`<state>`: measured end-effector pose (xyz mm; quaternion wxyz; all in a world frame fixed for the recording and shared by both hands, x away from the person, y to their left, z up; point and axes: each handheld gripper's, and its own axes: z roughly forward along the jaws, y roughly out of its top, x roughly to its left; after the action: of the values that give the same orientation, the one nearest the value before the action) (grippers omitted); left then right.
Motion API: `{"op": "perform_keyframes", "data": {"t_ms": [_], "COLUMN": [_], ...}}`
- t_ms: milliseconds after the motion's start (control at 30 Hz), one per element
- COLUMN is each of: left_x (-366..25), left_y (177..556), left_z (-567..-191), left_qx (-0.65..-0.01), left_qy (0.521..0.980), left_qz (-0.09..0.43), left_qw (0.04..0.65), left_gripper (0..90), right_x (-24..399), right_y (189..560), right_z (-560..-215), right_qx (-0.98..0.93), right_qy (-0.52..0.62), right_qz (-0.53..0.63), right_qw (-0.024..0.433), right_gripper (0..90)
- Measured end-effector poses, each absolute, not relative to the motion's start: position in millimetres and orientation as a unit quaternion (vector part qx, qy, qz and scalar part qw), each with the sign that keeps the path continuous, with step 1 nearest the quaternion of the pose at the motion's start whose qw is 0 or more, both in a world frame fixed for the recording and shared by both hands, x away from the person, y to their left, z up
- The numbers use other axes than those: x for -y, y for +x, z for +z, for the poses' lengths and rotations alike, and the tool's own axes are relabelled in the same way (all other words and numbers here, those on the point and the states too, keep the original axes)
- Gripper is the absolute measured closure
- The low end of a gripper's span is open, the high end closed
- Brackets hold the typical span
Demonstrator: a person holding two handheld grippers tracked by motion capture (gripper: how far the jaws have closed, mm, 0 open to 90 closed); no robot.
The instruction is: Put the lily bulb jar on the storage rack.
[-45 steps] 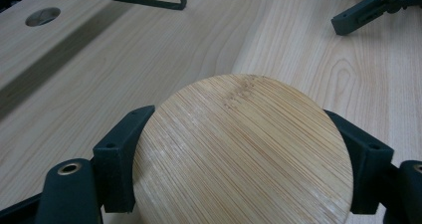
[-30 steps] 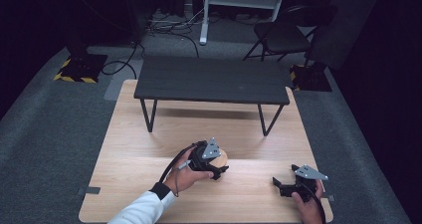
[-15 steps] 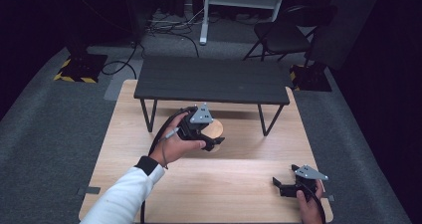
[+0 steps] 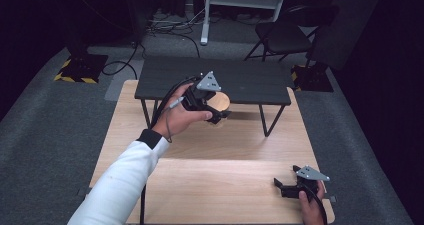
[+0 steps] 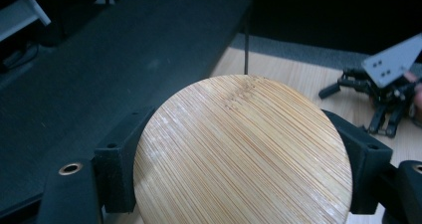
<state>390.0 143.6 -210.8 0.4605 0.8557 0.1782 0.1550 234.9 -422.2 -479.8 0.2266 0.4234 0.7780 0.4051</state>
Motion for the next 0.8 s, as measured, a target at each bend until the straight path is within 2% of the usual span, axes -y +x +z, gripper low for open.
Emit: {"op": "perform_keyframes", "data": {"t_ms": [300,800], "left_x": [-141.8,-140.7], "left_y": [414.7,455.8], "left_z": [-190.7,-199.7], "left_qx": [-0.19,-0.232], "left_qy": [0.853,0.834], "left_qz": [0.173,0.203], "left_qw": [0.454,0.458], "left_gripper": [23.1,22.9], "right_x": [422.6,422.9], "right_y": [235.2,235.4], "right_z": [-479.9,-479.8], "right_qx": [-0.779,-0.779], "right_qy": [0.422,0.421], "right_qz": [0.405,0.406], "right_qw": [0.226,0.226], "right_gripper": [0.0,0.0]}}
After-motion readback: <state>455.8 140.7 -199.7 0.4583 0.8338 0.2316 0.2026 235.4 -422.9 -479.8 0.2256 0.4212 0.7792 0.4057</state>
